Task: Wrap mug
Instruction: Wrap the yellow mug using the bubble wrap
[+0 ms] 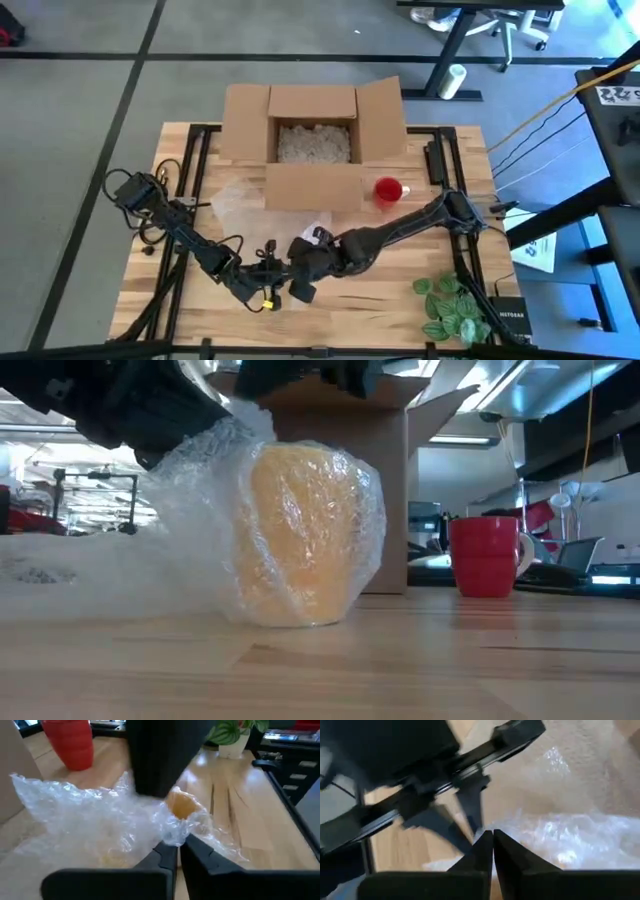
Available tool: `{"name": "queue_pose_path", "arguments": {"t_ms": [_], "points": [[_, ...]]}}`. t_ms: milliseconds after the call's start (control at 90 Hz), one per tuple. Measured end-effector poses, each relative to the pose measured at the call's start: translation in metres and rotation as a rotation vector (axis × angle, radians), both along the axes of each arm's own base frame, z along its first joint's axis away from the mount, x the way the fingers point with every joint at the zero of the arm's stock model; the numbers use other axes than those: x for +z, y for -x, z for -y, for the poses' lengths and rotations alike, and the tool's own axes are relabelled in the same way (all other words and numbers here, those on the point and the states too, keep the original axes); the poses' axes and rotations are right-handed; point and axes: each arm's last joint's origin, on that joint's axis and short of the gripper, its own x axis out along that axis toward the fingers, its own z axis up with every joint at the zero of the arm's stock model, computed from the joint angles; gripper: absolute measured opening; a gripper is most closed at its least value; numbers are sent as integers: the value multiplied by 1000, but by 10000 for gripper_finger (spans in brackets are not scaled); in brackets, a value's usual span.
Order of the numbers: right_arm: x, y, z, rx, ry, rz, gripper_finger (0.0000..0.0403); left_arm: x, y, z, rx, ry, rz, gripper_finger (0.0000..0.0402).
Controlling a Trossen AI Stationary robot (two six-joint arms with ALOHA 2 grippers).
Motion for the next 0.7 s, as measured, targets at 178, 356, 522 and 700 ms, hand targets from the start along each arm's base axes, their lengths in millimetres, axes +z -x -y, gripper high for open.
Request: {"name": "queue_pose_path", "arguments": {"t_ms": [178,356,522,700], "points": [[-17,0,12,-17,-46,-58,0,0,0,0,-1,1,0,0],[-37,5,16,-35,-100,-137,0,2,3,2,-6,-2,6,0],[-57,6,18,-5,-171,-148,0,11,16,14,-49,-8,15,0],[-76,-3,22,25,-262,-136,0,18,34,26,-25,5,39,0]]}}
